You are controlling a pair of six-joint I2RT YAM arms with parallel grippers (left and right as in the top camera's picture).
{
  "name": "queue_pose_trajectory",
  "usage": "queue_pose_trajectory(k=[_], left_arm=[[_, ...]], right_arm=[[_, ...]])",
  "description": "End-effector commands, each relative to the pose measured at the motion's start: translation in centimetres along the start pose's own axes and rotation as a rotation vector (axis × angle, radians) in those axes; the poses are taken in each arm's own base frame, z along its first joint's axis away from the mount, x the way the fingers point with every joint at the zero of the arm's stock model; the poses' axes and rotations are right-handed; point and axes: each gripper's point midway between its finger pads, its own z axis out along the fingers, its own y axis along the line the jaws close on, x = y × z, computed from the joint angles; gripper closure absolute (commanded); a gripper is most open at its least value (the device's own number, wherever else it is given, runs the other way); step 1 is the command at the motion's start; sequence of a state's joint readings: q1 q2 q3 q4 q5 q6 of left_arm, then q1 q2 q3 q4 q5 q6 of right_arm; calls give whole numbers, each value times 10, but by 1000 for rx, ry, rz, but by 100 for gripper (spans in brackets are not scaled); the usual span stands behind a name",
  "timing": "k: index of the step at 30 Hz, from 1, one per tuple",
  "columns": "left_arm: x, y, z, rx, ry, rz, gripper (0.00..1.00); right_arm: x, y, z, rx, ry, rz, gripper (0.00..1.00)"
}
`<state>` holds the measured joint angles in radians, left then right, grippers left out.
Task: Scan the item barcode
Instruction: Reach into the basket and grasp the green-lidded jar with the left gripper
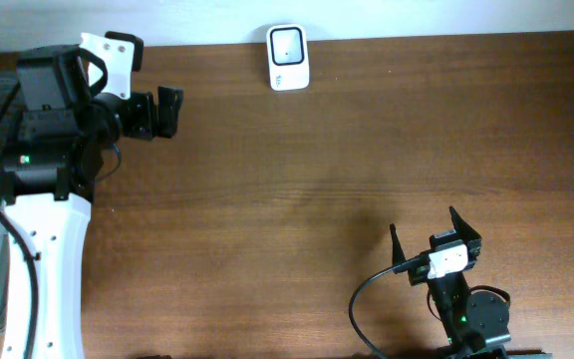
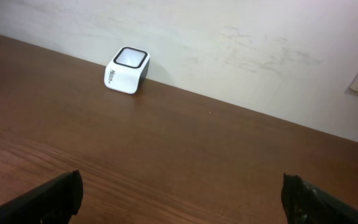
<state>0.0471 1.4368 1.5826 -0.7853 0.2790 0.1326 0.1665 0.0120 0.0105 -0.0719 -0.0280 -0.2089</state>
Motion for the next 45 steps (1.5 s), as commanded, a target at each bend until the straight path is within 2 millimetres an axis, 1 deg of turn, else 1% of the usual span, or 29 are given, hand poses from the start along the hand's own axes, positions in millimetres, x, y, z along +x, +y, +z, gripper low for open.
queue_pose_trajectory(k=[1, 2, 3, 4, 5, 6, 7, 9, 10, 11, 13, 15, 16, 17, 18, 20, 21, 22, 23, 25, 26, 28, 31, 34, 38, 40, 42, 45], left_arm=[[-31, 67, -33, -274, -108, -176, 1], [-41, 83, -48, -329, -144, -191, 1], [-47, 94, -60, -366, -170, -200, 1], [-55, 123, -86, -471, -221, -258, 1], [-52, 149, -104, -563, -249, -330, 1], [-42, 183, -126, -666, -280, -432, 1], [-32, 204, -137, -715, -285, -485, 1], [-12, 232, -149, -779, -269, -548, 1], [4, 251, -150, -816, -236, -583, 1], [18, 265, -145, -825, -201, -612, 1], [42, 284, -118, -744, -118, -631, 0], [68, 297, -92, -676, -46, -687, 0], [87, 302, -76, -649, 13, -724, 1], [106, 307, -61, -635, 74, -752, 2], [115, 309, -53, -627, 107, -757, 3], [140, 312, -30, -599, 196, -753, 3], [148, 311, -20, -584, 229, -746, 3], [151, 310, -14, -575, 244, -740, 4], [158, 307, -3, -553, 282, -717, 3], [166, 306, 7, -538, 311, -716, 3], [173, 304, 13, -514, 329, -729, 2], [184, 298, 25, -456, 371, -699, 2], [207, 294, 37, -432, 436, -713, 3], [221, 294, 47, -419, 470, -729, 4], [219, 289, 56, -396, 480, -673, 5], [218, 286, 59, -396, 486, -659, 8], [221, 286, 58, -423, 510, -650, 12], [234, 286, 56, -446, 549, -654, 16]], right_arm=[[1, 3, 0, -15, -1, 10, 2], [1, 3, 0, -15, -2, 10, 2], [1, 3, 0, -15, -1, 10, 2], [1, 3, 0, -15, -1, 10, 2], [1, 3, 0, -15, -1, 10, 2], [1, 3, 0, -15, -1, 10, 2], [1, 3, 0, -15, -1, 10, 2], [1, 3, 0, -15, -1, 10, 2], [1, 3, 0, -15, -1, 10, 2], [1, 3, 0, -15, -1, 10, 2], [1, 3, 0, -15, -1, 10, 2], [1, 3, 0, -15, -1, 10, 2], [1, 3, 0, -15, -2, 10, 2], [1, 3, 0, -15, -1, 10, 2], [1, 3, 0, -15, -1, 11, 2], [1, 3, 0, -15, -1, 10, 2], [1, 3, 0, -15, -1, 10, 2], [1, 3, 0, -15, -1, 10, 2], [1, 3, 0, -15, -1, 10, 2], [1, 3, 0, -15, -1, 10, 2], [1, 3, 0, -15, -1, 10, 2], [1, 3, 0, -15, -1, 10, 2], [1, 3, 0, -15, -1, 10, 2], [1, 3, 0, -15, -1, 10, 2], [1, 3, 0, -15, -1, 10, 2], [1, 3, 0, -15, -2, 10, 1], [1, 3, 0, -15, -1, 10, 2], [1, 3, 0, -15, -1, 10, 2]])
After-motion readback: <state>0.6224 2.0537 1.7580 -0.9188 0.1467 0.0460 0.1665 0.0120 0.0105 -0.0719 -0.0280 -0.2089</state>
